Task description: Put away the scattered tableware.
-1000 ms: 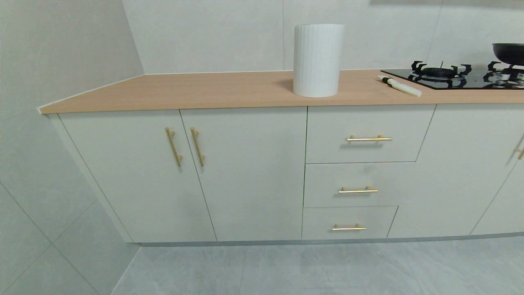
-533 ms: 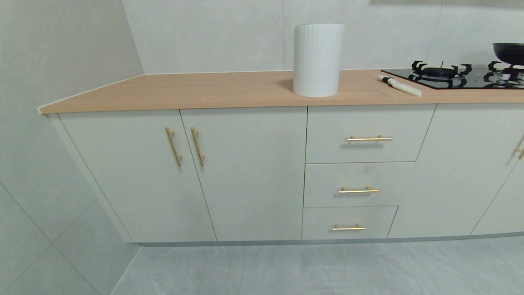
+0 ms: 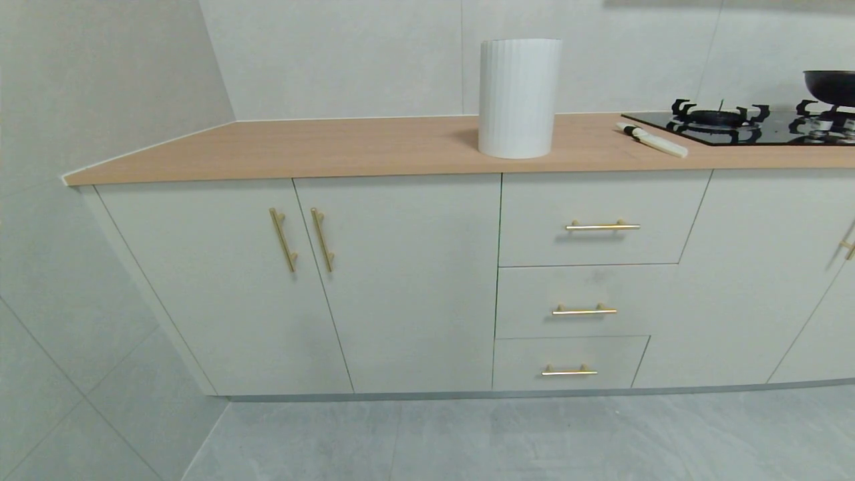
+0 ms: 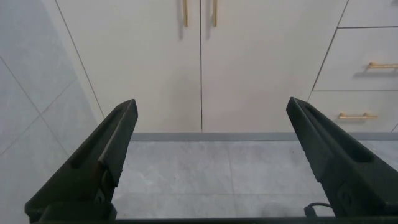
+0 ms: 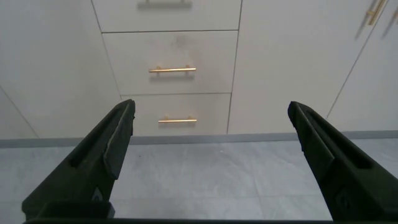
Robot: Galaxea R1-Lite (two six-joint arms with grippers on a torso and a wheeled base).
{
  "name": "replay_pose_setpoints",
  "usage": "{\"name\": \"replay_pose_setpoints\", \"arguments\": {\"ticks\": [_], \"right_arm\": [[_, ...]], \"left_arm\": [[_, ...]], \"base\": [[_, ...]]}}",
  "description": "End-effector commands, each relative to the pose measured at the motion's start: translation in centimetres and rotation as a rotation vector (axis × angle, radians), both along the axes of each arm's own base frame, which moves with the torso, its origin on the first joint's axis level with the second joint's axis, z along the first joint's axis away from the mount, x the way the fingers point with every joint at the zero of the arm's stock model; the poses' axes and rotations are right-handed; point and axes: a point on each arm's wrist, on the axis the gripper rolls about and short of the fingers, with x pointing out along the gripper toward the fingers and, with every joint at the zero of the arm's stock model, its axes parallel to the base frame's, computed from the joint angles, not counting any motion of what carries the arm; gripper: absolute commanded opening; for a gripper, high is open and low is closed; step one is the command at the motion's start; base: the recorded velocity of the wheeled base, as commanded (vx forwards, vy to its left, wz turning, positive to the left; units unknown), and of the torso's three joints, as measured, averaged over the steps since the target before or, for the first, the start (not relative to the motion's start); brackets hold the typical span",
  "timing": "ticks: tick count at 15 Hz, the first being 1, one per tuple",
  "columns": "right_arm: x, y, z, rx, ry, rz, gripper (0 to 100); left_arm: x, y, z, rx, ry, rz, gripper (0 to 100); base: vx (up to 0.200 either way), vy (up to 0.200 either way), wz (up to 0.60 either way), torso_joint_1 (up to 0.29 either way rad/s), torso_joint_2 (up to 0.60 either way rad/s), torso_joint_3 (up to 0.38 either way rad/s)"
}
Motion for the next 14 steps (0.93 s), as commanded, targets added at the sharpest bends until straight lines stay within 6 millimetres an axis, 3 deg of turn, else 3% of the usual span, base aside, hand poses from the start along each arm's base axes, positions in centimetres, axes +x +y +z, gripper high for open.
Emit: {"name": "replay_pose_setpoints", "arguments": {"ticks": [1,8,14], "right_arm": [[0.02,0.0,-0.05,0.004,0.007,-0.001,100],[0.02,0.0,-0.05,0.011,0.007,-0.001,100],[0.02,0.0,-0.05,0.019,0.007,-0.002,100]], "left_arm": [[0.01,0.0,0.0,-0.002,0.002,0.001,100],[0.01,0.0,0.0,0.0,0.002,0.001,100],[0.01,0.0,0.0,0.0,0.002,0.001,100]], "base": [[0.0,0.0,0.0,0.0,0.0,0.0],[0.0,0.0,0.0,0.0,0.0,0.0],[0.2,0.0,0.0,0.007,0.0,0.002]]}}
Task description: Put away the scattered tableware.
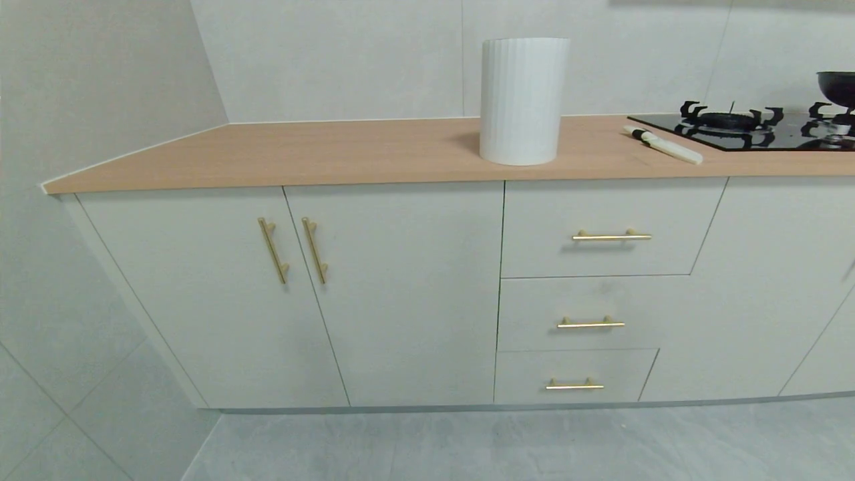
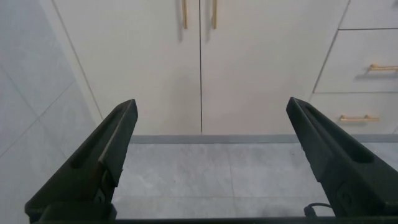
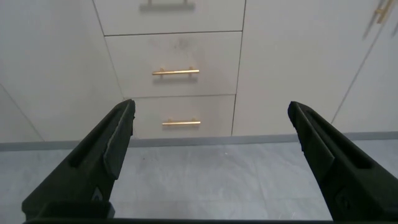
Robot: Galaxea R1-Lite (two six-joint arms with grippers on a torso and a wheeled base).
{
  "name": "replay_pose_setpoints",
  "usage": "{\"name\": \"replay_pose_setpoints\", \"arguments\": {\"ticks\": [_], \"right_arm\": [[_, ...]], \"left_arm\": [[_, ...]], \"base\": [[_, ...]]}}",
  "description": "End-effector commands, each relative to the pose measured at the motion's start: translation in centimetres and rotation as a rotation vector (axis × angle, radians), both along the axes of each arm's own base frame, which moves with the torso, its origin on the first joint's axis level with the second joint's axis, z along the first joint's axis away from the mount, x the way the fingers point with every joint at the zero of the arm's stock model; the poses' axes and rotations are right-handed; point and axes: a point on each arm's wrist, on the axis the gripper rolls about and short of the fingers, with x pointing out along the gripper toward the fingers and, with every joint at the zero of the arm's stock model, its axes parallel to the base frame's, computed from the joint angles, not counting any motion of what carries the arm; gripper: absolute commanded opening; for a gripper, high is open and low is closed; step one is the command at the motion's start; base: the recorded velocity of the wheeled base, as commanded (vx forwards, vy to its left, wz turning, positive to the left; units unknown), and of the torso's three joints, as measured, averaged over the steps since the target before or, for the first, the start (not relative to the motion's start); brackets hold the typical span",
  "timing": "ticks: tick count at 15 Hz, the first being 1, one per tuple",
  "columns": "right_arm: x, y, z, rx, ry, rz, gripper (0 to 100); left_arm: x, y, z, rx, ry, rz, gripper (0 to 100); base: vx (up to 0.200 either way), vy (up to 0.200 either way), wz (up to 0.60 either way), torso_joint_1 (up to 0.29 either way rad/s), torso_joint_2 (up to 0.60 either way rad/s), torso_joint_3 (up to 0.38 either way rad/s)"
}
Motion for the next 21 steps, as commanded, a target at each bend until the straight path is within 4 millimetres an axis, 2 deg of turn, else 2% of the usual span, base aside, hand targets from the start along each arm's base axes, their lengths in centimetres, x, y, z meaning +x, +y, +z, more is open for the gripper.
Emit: {"name": "replay_pose_setpoints", "arguments": {"ticks": [1,18,21], "right_arm": [[0.02,0.0,0.01,0.001,0.003,0.0,100],[0.02,0.0,0.01,0.004,0.003,-0.002,100],[0.02,0.0,0.01,0.004,0.003,-0.002,100]], "left_arm": [[0.01,0.0,-0.01,0.0,0.002,0.001,100],[0.01,0.0,0.01,0.0,0.0,0.001,100],[0.01,0.0,-0.01,-0.002,0.002,0.001,100]], "base": [[0.2,0.0,0.0,0.002,0.0,0.002],[0.2,0.0,0.0,0.002,0.0,0.002],[0.0,0.0,0.0,0.0,0.0,0.0]]}}
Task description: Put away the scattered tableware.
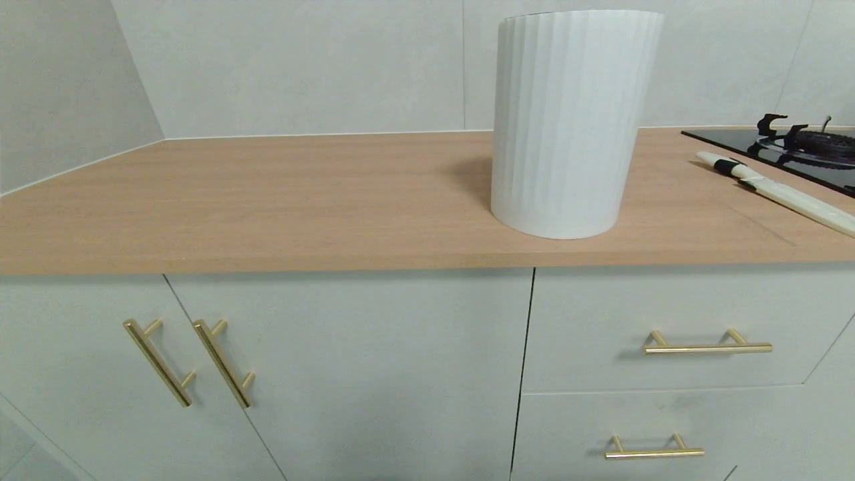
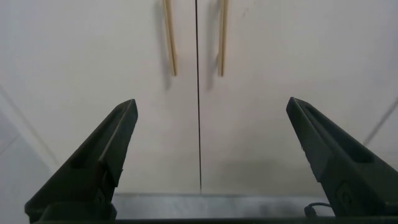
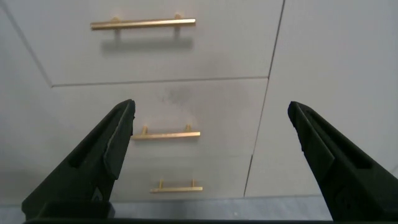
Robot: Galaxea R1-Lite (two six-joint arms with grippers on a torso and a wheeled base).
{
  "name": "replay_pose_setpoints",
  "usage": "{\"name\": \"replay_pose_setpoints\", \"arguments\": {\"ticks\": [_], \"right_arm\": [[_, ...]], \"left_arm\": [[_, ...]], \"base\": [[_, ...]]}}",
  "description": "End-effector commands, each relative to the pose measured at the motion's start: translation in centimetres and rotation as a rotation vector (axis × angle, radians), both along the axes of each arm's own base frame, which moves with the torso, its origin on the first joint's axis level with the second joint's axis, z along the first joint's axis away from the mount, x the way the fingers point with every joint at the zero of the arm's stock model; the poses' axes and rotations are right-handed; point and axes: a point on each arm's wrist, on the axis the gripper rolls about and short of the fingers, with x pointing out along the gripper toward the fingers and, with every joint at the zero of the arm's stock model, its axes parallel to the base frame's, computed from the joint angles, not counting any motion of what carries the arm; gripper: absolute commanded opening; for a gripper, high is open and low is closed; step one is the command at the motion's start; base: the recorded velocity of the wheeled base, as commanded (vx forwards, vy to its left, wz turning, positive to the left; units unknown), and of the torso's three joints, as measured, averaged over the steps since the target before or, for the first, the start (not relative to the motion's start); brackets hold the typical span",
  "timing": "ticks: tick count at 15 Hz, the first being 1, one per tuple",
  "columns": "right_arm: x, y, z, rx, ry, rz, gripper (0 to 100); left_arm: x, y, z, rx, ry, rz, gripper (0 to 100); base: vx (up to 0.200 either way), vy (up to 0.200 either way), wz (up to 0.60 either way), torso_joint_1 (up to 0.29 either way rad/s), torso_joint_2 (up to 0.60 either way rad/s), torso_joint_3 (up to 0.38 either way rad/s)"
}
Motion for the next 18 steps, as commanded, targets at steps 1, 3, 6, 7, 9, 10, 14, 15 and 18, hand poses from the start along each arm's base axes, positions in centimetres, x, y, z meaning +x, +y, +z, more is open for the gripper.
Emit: {"name": "replay_pose_setpoints", "arguments": {"ticks": [1,3,6,7,9,10,14,15,18], "right_arm": [[0.01,0.0,0.0,0.0,0.001,0.0,100],[0.01,0.0,0.0,0.0,0.001,0.0,100],[0.01,0.0,0.0,0.0,0.001,0.0,100],[0.01,0.0,0.0,0.0,0.001,0.0,100],[0.01,0.0,0.0,0.0,0.001,0.0,100],[0.01,0.0,0.0,0.0,0.001,0.0,100],[0.01,0.0,0.0,0.0,0.001,0.0,100],[0.01,0.0,0.0,0.0,0.001,0.0,100],[0.01,0.0,0.0,0.0,0.001,0.0,100]], "left_arm": [[0.01,0.0,0.02,-0.001,0.0,0.001,100],[0.01,0.0,0.0,0.001,0.002,0.001,100],[0.01,0.0,0.0,0.001,0.002,0.001,100],[0.01,0.0,0.0,0.001,0.002,-0.001,100],[0.01,0.0,0.0,0.001,0.002,0.001,100],[0.01,0.0,0.0,0.001,0.002,0.001,100],[0.01,0.0,0.0,-0.001,0.002,0.001,100],[0.0,0.0,0.0,-0.001,0.0,0.001,100],[0.0,0.0,0.0,-0.001,0.0,0.001,100]], "base": [[0.0,0.0,0.0,0.0,0.0,0.0],[0.0,0.0,0.0,0.0,0.0,0.0],[0.0,0.0,0.0,0.0,0.0,0.0],[0.0,-0.2,0.0,0.007,0.0,-0.002],[0.0,-0.2,0.0,0.0,0.0,0.002],[0.0,-0.2,0.0,0.002,0.0,0.002],[0.0,-0.1,0.0,0.002,0.0,0.004],[0.0,0.0,0.0,0.0,0.0,0.0],[0.0,0.0,0.0,0.0,0.0,0.0]]}}
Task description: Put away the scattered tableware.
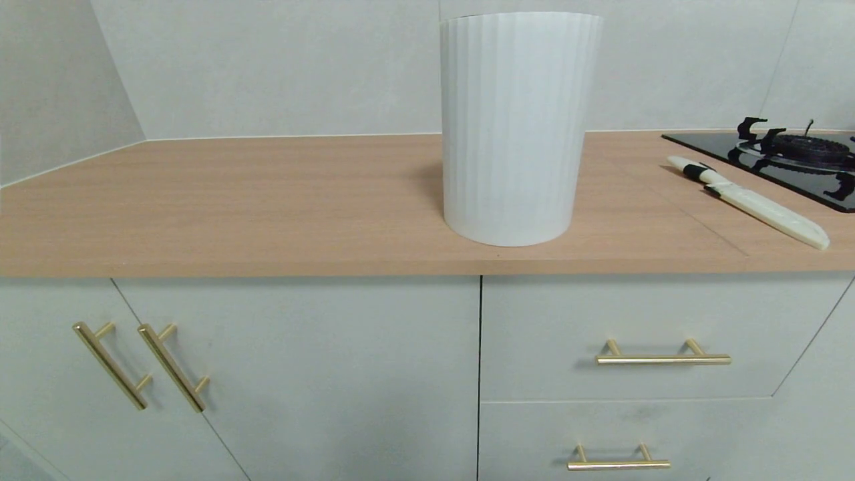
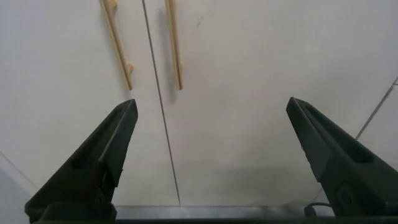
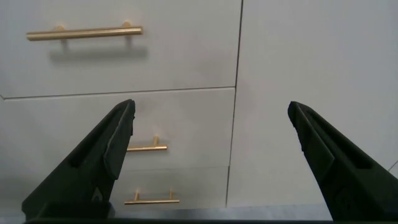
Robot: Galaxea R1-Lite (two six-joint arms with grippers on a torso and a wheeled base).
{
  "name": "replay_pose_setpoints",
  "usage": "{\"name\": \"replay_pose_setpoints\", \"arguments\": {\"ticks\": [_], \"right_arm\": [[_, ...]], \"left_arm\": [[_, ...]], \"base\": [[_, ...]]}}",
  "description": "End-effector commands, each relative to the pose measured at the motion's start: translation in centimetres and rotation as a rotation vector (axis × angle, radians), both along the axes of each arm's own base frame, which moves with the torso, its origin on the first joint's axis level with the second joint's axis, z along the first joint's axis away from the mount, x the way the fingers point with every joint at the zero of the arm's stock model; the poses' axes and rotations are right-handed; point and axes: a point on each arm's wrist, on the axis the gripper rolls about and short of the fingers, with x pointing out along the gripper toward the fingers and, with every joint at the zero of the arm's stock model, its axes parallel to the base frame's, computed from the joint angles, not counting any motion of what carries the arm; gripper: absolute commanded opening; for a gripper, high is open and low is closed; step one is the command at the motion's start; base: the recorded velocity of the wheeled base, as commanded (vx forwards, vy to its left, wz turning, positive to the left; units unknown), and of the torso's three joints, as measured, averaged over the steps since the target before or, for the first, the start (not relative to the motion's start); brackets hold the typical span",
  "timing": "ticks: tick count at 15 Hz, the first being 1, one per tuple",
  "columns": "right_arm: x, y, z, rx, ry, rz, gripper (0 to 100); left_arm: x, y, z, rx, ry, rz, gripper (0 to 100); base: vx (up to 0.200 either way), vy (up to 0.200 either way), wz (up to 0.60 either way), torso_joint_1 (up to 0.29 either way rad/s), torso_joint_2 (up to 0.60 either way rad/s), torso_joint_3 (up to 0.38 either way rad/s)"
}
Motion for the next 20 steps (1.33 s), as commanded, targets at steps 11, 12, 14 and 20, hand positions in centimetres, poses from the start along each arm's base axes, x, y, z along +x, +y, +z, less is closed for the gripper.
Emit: {"name": "replay_pose_setpoints", "arguments": {"ticks": [11,12,14,20], "right_arm": [[0.01,0.0,0.0,-0.002,0.001,0.0,100],[0.01,0.0,0.0,-0.002,0.001,0.0,100],[0.01,0.0,0.0,-0.002,0.001,0.0,100],[0.01,0.0,0.0,-0.002,0.001,0.0,100]], "left_arm": [[0.01,0.0,0.01,-0.001,0.001,0.001,100],[0.01,0.0,0.01,-0.001,0.001,0.001,100],[0.01,0.0,0.01,-0.001,0.001,0.001,100],[0.01,0.0,0.01,-0.001,0.001,0.001,100]], "base": [[0.0,0.0,0.0,0.0,0.0,0.0],[0.0,0.0,0.0,0.0,0.0,0.0],[0.0,0.0,0.0,0.037,-0.16,-0.107],[0.0,0.0,0.0,0.132,-0.4,-0.28]]}}
